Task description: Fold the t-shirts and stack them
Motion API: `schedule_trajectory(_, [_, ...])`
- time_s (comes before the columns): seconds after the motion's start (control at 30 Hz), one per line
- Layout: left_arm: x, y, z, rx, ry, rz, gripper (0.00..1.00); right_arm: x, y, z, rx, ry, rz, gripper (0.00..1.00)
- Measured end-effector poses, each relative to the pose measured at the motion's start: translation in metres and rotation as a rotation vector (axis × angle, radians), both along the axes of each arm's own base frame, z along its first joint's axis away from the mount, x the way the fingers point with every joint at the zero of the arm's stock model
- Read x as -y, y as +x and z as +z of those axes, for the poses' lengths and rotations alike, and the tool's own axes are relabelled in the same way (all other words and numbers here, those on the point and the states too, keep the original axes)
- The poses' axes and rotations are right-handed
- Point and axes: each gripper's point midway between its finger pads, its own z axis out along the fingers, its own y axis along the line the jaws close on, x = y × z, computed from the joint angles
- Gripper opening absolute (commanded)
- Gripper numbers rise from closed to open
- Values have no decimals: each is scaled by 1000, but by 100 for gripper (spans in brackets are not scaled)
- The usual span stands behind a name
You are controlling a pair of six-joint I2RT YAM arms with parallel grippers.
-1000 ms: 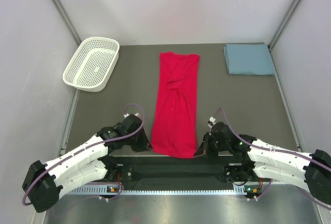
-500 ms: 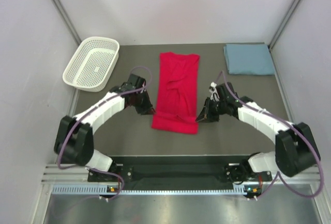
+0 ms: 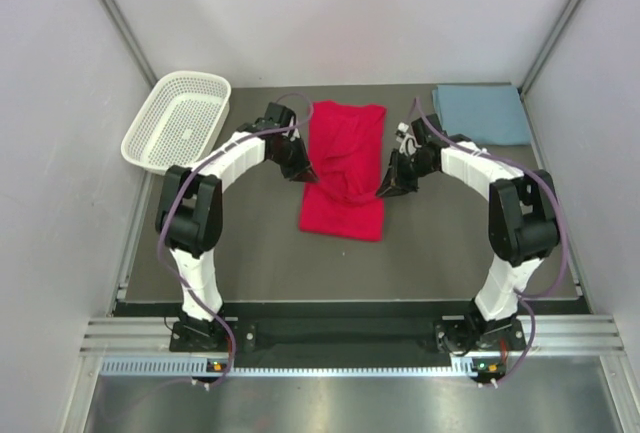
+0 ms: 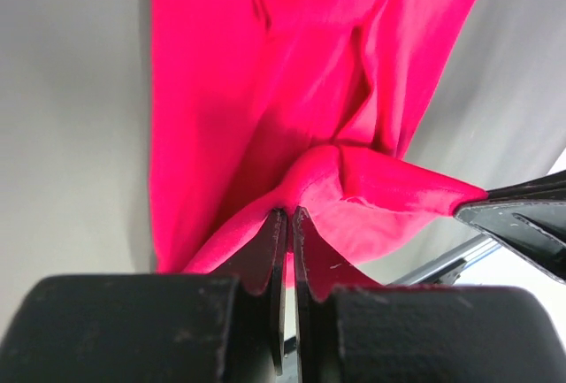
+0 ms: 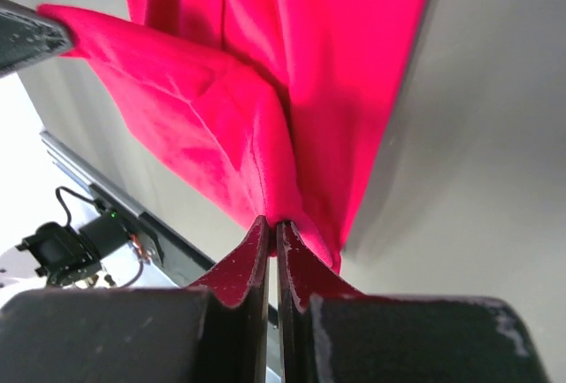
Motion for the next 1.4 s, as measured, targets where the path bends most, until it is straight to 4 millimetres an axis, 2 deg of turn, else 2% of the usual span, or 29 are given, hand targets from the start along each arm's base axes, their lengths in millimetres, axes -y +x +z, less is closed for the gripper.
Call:
schedule_trajectory(0.2, [-5,39,2,25,-24,24,0,7,31,-4,-23,6,-8,0])
schedule_trajectory(0.33, [-9,50,-7,13,-29,34,0,8,46,-6,-30,13,-11,0])
schedule_trajectory(0.5, [-13,51,-19,-22,-26,42,0,6,55,-10,-43,25,4,0])
schedule_trajectory(0.9, [-18,59,-31,-47,-33,55,0,13,69,-25,-86,31,-11,0])
schedule_trajectory(1.23, [-18,59,-33,-52,-36,55,0,8,85,-29,-83,56,1,1])
schedule_trajectory(1.4, [-21,60,-36,-56,-36,61,0,7,86,-33,-96,56,2,2])
